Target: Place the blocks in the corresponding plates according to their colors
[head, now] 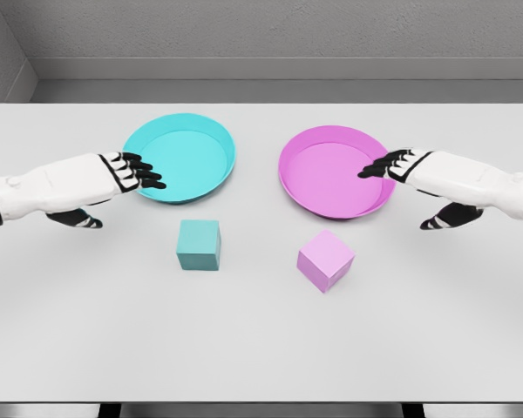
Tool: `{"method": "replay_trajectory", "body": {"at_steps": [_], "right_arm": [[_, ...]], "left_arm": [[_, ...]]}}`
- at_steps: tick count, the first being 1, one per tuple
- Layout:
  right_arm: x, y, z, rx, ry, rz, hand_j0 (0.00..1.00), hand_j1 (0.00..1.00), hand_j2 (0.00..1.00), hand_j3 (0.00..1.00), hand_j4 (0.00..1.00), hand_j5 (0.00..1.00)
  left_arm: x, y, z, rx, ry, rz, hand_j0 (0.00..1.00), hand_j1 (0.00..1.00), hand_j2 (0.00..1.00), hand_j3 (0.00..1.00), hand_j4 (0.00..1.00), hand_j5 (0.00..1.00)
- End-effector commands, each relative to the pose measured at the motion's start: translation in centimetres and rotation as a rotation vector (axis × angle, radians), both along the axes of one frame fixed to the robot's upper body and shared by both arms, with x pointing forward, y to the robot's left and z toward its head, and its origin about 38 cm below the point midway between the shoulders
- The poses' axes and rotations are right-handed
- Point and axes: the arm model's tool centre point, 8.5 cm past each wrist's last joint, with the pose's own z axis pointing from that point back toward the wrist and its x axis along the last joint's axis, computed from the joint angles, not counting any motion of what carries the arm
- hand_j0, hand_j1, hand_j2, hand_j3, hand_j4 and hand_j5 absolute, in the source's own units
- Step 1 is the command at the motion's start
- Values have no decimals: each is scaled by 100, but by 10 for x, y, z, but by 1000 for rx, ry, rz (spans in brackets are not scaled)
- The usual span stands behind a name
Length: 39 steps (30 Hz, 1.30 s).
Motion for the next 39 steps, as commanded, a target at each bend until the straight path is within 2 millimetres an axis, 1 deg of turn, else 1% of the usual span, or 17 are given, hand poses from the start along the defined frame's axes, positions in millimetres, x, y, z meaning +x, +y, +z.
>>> {"method": "replay_trajectory", "body": {"at_steps": [1, 3, 5, 6, 7, 9, 10, 12, 13, 15, 17, 19, 24, 27, 33, 34, 39], "right_arm": [[-8, 21, -42, -29, 141, 5, 100, 100, 100, 100, 100, 100], [-4, 36, -44, -52, 162, 35, 100, 100, 100, 100, 100, 100], [-5, 38, -45, -55, 168, 34, 100, 100, 100, 100, 100, 100], [-5, 38, -45, -55, 166, 37, 100, 100, 100, 100, 100, 100], [-5, 38, -45, -60, 170, 42, 100, 100, 100, 100, 100, 100], [-5, 38, -44, -67, 171, 48, 100, 100, 100, 100, 100, 100], [-2, 42, -40, -63, 159, 57, 100, 100, 100, 100, 100, 100], [1, 55, -37, -70, 154, 92, 100, 100, 100, 100, 100, 100], [1, 61, -37, -71, 155, 108, 100, 100, 100, 100, 100, 100], [-2, 64, -43, -76, 169, 122, 100, 100, 100, 100, 100, 100], [-5, 66, -43, -75, 166, 160, 100, 100, 100, 100, 100, 100], [-4, 68, -40, -73, 155, 174, 100, 100, 100, 100, 100, 100], [-5, 82, -42, -70, 156, 212, 100, 100, 100, 100, 100, 100], [-7, 84, -46, -74, 171, 213, 100, 100, 100, 100, 100, 100], [-8, 89, -51, -72, 186, 213, 100, 100, 100, 100, 100, 100], [-9, 91, -54, -73, 194, 218, 100, 100, 100, 100, 100, 100], [-7, 89, -58, -86, 211, 173, 100, 100, 100, 100, 100, 100]], "left_arm": [[-5, -18, -7, 0, 2, -47, 100, 100, 100, 100, 100, 100], [-7, -27, -10, -14, 7, -68, 100, 100, 100, 100, 100, 100], [-8, -40, -14, -17, 15, -101, 100, 100, 100, 100, 100, 100], [-9, -48, -18, 2, 14, -127, 100, 100, 100, 100, 100, 100], [-9, -62, -23, 12, 17, -162, 100, 100, 100, 100, 100, 100], [-9, -69, -26, 20, 23, -184, 100, 100, 100, 100, 100, 100], [-10, -73, -28, 13, 25, -192, 100, 100, 100, 100, 100, 100], [-9, -74, -27, 13, 23, -194, 100, 100, 100, 100, 100, 100], [-10, -77, -29, 30, 24, -208, 100, 100, 100, 100, 100, 100], [-10, -89, -32, 36, 29, -239, 100, 100, 100, 100, 100, 100], [-10, -89, -32, 40, 29, -241, 100, 100, 100, 100, 100, 100], [-10, -90, -33, 49, 27, -247, 100, 100, 100, 100, 100, 100], [-9, -91, -34, 64, 19, -250, 100, 100, 100, 100, 100, 100], [-7, -95, -34, 83, 12, -265, 100, 100, 100, 100, 100, 100], [-3, -96, -34, 120, -14, -268, 100, 100, 100, 100, 100, 100], [-2, -99, -34, 127, -26, -275, 100, 100, 100, 100, 100, 100], [-2, -101, -35, 142, -34, -281, 100, 100, 100, 100, 100, 100]]}}
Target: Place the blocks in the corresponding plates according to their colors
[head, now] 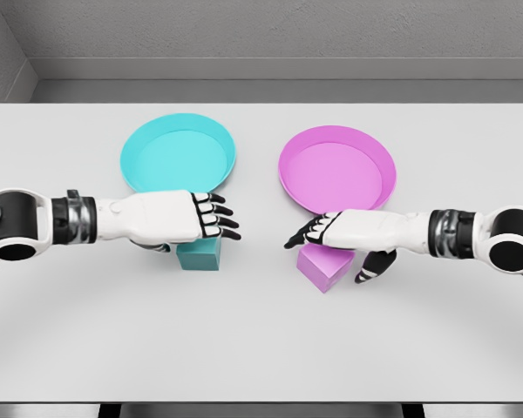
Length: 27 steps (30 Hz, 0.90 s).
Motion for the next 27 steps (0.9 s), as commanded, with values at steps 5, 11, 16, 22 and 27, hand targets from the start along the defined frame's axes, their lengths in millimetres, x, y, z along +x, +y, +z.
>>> {"method": "replay_trajectory", "body": {"at_steps": [5, 11, 16, 22, 27], "right_arm": [[2, -1, -4, -14, 18, -39, 97, 97, 97, 97, 97, 97], [-2, -1, -9, -45, 45, -19, 64, 64, 64, 64, 64, 64], [-2, -2, -9, -47, 46, -18, 54, 54, 54, 54, 54, 54], [0, -1, -4, -46, 29, -15, 54, 54, 54, 54, 54, 54], [8, -1, 11, -41, -12, -13, 53, 53, 53, 53, 53, 53]], "left_arm": [[1, -2, -2, 27, -25, -8, 100, 100, 100, 100, 100, 100], [0, -7, -6, 61, -37, -33, 100, 100, 100, 100, 100, 100], [0, -7, -7, 70, -42, -35, 100, 100, 100, 100, 100, 100], [-1, -7, -8, 71, -42, -35, 81, 81, 81, 81, 81, 81], [-1, -5, -11, 109, -30, -31, 63, 63, 63, 63, 63, 63]]}}
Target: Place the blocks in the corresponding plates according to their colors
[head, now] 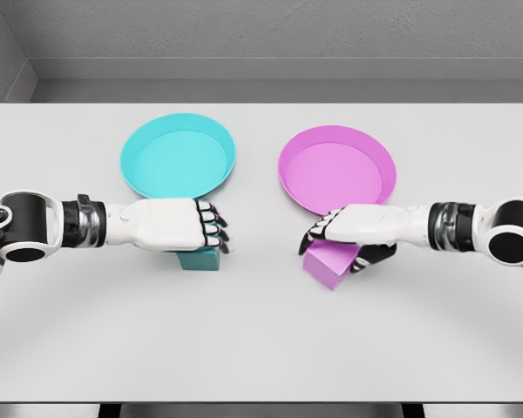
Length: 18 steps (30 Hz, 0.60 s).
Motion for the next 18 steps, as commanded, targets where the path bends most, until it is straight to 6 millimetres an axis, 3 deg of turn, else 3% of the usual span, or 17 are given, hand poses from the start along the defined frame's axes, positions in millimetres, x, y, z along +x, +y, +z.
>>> {"method": "replay_trajectory", "body": {"at_steps": [1, 4, 9, 13, 18], "right_arm": [[1, 0, 3, 5, -7, 1, 54, 54, 54, 54, 54, 54], [5, 1, 12, 6, -30, 6, 54, 54, 54, 54, 54, 54], [13, 5, 30, 11, -78, 13, 54, 54, 54, 54, 54, 54], [22, 1, 52, 35, -132, -12, 54, 54, 54, 54, 54, 54], [31, -5, 64, 43, -154, -81, 54, 54, 54, 54, 54, 54]], "left_arm": [[0, 1, -2, 24, 6, 1, 61, 61, 61, 61, 61, 61], [0, 2, -3, 26, 7, 2, 60, 60, 60, 60, 60, 60], [-1, 1, -3, 23, 11, 2, 46, 46, 46, 46, 46, 46], [-1, 2, -2, 14, 15, 4, 41, 41, 41, 41, 41, 41], [1, 7, 6, -13, 27, 20, 40, 40, 40, 40, 40, 40]]}}
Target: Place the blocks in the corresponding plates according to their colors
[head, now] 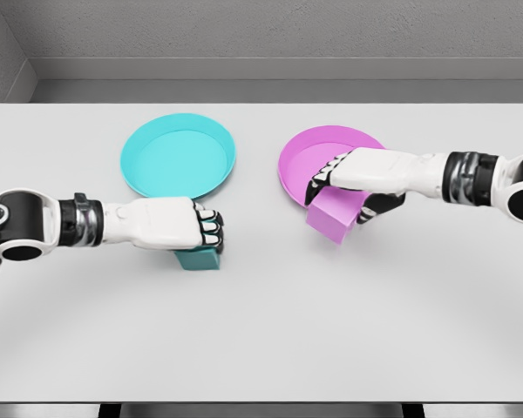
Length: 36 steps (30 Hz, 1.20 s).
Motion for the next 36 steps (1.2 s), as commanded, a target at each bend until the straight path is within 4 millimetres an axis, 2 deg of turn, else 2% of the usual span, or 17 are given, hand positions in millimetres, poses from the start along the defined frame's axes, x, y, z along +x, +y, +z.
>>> {"method": "replay_trajectory", "body": {"at_steps": [1, 7, 12, 16, 19, 25, 29, 31, 36], "right_arm": [[6, -2, 5, 10, 1, -61, 54, 54, 54, 54, 54, 54], [19, 7, 17, 23, -7, -150, 54, 54, 54, 54, 54, 54], [32, 8, 17, 30, 8, -228, 54, 54, 54, 54, 54, 54], [43, 4, 15, 32, 29, -305, 54, 54, 54, 54, 54, 54], [55, 8, 13, 44, 45, -344, 54, 54, 54, 54, 54, 54], [70, 2, 8, 49, 74, -431, 54, 54, 54, 54, 54, 54], [79, -1, 2, 50, 94, -466, 54, 54, 54, 54, 54, 54], [81, -1, -1, 50, 103, -482, 54, 54, 54, 54, 54, 54], [86, -7, -5, 47, 115, -506, 55, 55, 55, 55, 55, 55]], "left_arm": [[0, 2, 3, -14, 14, 7, 40, 40, 40, 40, 40, 40], [7, -1, 27, -91, 16, 14, 40, 40, 40, 40, 40, 40], [13, 0, 42, -148, 17, 31, 40, 40, 40, 40, 40, 40], [37, 24, 49, -167, 7, 131, 40, 40, 40, 40, 40, 40], [46, 35, 53, -187, 5, 175, 41, 41, 41, 41, 41, 41], [72, 67, 50, -206, 34, 304, 41, 41, 41, 41, 41, 41], [100, 81, 45, -225, 50, 403, 41, 41, 41, 41, 41, 41], [107, 78, 42, -221, 53, 414, 42, 42, 42, 42, 42, 42], [118, 56, 34, -193, 48, 397, 42, 42, 42, 42, 42, 42]]}}
